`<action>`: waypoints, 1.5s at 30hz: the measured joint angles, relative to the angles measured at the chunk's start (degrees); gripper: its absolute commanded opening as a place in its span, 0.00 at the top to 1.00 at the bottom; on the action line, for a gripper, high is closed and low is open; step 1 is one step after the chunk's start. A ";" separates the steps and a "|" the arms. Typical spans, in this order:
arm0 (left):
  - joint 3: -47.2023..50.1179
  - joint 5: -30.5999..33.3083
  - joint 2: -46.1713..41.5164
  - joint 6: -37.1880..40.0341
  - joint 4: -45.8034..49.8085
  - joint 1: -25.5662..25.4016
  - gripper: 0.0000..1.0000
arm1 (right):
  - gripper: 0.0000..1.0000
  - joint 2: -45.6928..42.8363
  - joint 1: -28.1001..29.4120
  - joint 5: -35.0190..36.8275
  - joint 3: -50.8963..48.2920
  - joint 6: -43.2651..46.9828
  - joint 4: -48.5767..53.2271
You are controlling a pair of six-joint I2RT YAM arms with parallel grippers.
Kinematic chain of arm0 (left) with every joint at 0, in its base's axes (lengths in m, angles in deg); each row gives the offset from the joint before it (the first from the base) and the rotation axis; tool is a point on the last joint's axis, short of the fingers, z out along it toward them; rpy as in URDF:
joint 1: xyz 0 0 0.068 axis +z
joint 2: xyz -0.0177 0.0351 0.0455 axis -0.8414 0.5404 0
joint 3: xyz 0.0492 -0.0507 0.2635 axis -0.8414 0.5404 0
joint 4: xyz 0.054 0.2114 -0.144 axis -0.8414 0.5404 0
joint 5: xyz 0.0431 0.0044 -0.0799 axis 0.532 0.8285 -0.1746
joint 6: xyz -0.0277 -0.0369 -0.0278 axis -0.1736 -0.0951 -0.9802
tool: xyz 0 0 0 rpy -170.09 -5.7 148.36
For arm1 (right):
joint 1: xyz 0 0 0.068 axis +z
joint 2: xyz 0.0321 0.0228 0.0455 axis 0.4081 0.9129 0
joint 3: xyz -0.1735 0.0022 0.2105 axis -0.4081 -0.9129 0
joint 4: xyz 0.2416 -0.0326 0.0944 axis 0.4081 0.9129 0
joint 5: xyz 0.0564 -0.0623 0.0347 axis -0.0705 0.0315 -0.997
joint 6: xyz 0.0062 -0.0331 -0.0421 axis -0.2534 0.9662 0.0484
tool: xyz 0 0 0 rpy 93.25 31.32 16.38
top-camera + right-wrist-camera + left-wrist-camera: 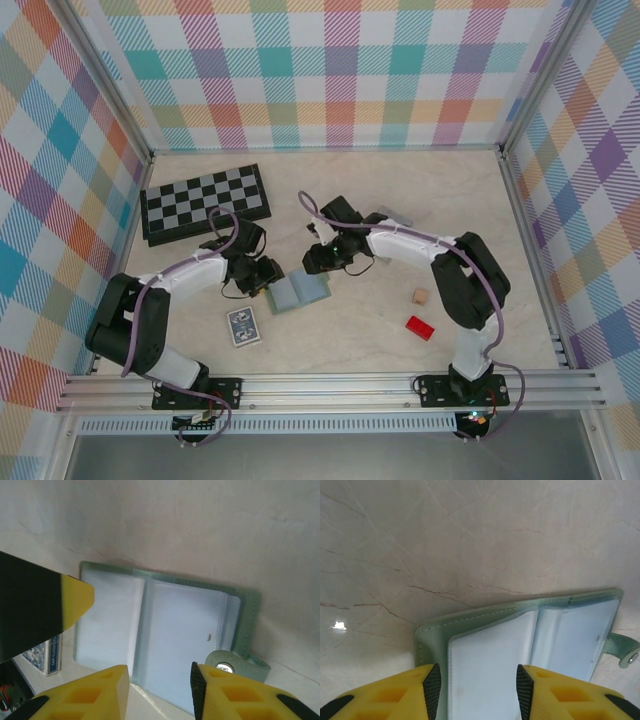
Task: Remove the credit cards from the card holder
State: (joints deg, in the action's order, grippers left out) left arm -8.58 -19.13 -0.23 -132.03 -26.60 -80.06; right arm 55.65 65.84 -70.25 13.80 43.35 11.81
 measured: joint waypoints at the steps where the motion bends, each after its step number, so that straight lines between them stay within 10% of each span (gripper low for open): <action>1: 0.00 -0.22 0.46 0.09 -0.04 -0.04 0.59 | 0.62 1.01 0.28 -0.02 0.00 -0.42 0.02; 11: -0.70 -3.87 4.09 1.25 -2.93 -0.09 0.99 | 0.65 4.48 0.70 -0.04 0.00 -1.84 0.22; 27: -5.44 -11.98 10.54 2.16 -10.60 -0.09 0.99 | 0.67 7.04 0.68 -1.29 0.85 -3.98 -0.94; 38: -17.18 -2.82 8.17 8.46 2.91 0.46 0.23 | 0.38 -6.47 0.57 10.23 0.83 -6.01 -1.38; 45: -22.47 7.32 -0.92 12.61 10.54 3.10 0.00 | 0.09 -17.97 -2.60 25.33 3.06 -1.88 -1.27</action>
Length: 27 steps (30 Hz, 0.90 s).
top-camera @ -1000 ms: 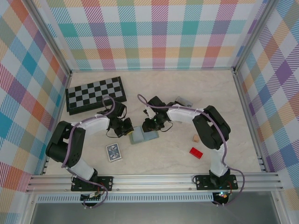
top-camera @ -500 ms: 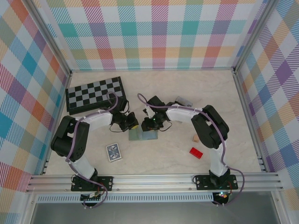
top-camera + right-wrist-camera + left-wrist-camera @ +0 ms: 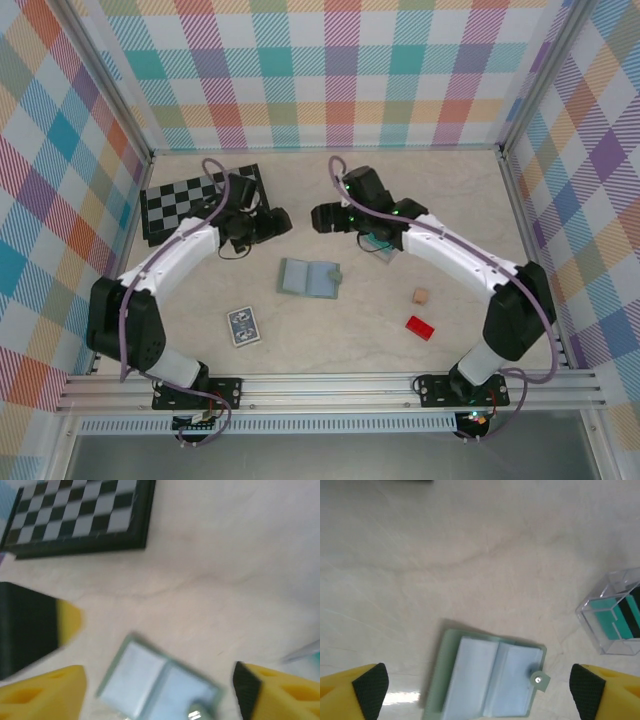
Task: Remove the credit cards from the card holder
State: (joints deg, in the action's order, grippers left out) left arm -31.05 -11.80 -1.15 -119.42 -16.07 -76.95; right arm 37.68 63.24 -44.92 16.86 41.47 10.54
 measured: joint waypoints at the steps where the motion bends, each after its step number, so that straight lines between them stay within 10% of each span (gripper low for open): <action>1: -0.63 1.31 -1.44 0.74 0.59 0.68 0.00 | 0.05 -1.14 -1.05 2.56 0.07 0.81 0.02; 16: 11.39 33.40 -13.60 12.37 -6.32 1.99 0.00 | 0.00 -19.58 -26.38 24.15 -24.00 5.07 -12.09; 27: 29.46 41.57 -13.53 20.09 -26.29 3.19 0.00 | 0.00 -13.60 -29.81 25.86 -39.69 7.48 -25.16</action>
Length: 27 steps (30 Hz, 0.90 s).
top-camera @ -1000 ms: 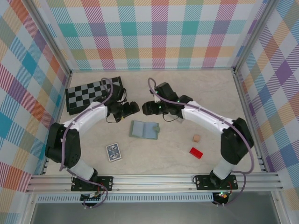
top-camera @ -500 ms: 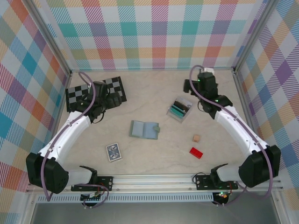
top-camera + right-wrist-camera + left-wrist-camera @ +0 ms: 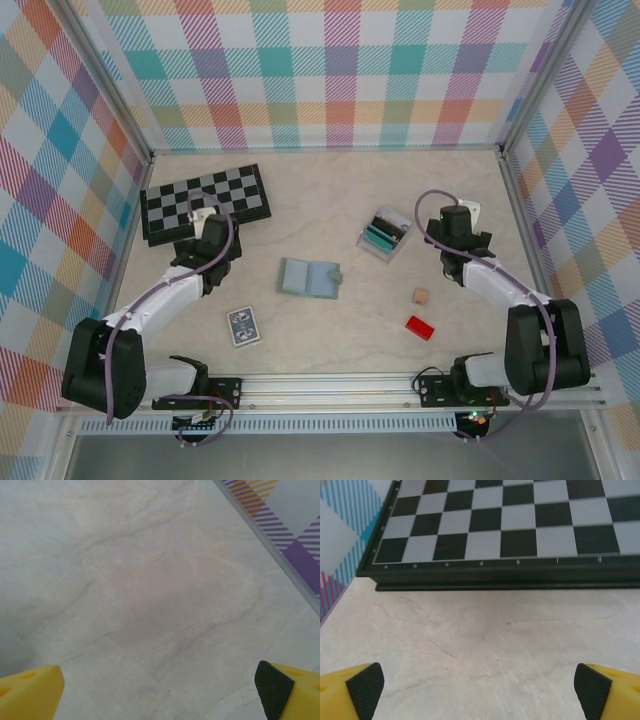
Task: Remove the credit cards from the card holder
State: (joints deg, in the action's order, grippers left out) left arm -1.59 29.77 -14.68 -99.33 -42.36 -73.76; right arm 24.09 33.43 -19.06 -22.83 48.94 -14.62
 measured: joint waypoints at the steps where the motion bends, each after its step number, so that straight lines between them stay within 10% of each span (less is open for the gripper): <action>1: 1.64 -0.44 0.15 0.98 -2.12 0.20 0.00 | 0.00 0.55 -0.07 -0.37 -1.11 0.59 -1.70; 27: 19.02 -26.16 10.69 13.00 -51.28 9.57 0.00 | 0.00 8.85 -6.67 -23.34 -15.10 13.20 -40.65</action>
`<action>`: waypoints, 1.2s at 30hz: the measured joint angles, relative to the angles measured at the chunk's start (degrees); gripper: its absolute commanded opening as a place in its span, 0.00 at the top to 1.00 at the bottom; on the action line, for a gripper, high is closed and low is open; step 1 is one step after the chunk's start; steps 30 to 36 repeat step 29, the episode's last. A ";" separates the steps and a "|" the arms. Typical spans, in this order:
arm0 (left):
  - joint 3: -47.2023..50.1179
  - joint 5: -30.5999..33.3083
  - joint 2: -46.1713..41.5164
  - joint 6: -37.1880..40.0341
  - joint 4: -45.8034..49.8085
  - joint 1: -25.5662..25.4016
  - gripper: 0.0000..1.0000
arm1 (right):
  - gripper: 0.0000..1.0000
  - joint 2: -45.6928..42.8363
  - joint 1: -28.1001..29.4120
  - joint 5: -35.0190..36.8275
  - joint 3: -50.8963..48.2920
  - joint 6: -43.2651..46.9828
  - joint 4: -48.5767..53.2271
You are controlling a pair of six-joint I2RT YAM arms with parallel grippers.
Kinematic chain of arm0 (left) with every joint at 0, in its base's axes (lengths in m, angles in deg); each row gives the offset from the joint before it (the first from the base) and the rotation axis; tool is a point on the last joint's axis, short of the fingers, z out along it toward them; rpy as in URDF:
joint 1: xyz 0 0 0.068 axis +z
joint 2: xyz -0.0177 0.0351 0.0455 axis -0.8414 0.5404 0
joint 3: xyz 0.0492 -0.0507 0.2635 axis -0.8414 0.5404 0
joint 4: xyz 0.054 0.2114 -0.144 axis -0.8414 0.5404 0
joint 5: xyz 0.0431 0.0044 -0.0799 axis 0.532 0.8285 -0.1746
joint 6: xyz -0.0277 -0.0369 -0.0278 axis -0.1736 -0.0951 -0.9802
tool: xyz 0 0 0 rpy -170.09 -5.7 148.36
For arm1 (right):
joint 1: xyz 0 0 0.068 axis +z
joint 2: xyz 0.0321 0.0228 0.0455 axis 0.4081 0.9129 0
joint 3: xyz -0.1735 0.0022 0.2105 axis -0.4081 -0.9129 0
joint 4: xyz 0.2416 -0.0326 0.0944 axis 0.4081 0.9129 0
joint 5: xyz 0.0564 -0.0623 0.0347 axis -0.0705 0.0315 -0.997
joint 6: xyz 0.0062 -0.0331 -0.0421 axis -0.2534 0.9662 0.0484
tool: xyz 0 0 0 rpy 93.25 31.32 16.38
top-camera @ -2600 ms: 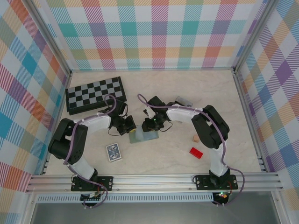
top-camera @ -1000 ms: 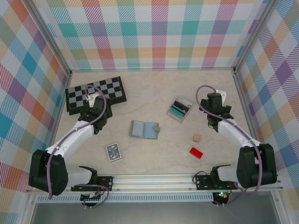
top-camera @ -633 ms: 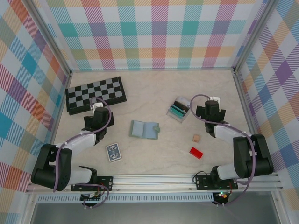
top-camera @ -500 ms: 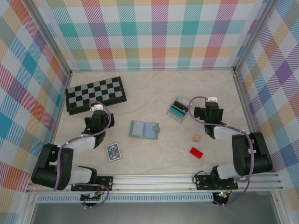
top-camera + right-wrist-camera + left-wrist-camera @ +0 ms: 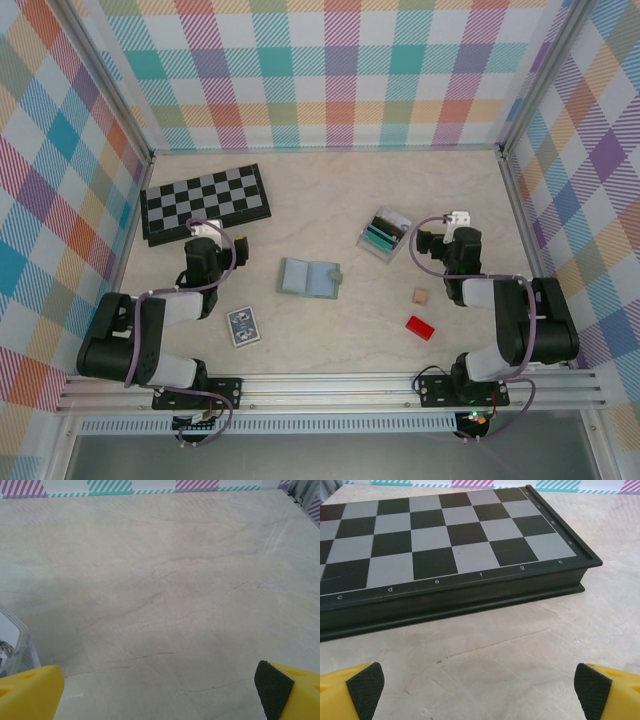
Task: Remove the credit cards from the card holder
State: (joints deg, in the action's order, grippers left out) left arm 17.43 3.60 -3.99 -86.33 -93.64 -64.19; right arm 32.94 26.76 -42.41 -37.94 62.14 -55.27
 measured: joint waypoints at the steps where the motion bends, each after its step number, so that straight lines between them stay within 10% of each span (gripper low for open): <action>1: -0.04 -0.13 1.36 0.00 -0.79 0.09 0.00 | 0.00 0.44 -0.09 -0.44 -0.02 -0.02 -0.33; 36: -2.21 -0.48 7.13 -0.07 -3.23 0.72 0.00 | 0.00 1.27 -0.83 -3.06 -0.02 -0.70 -1.55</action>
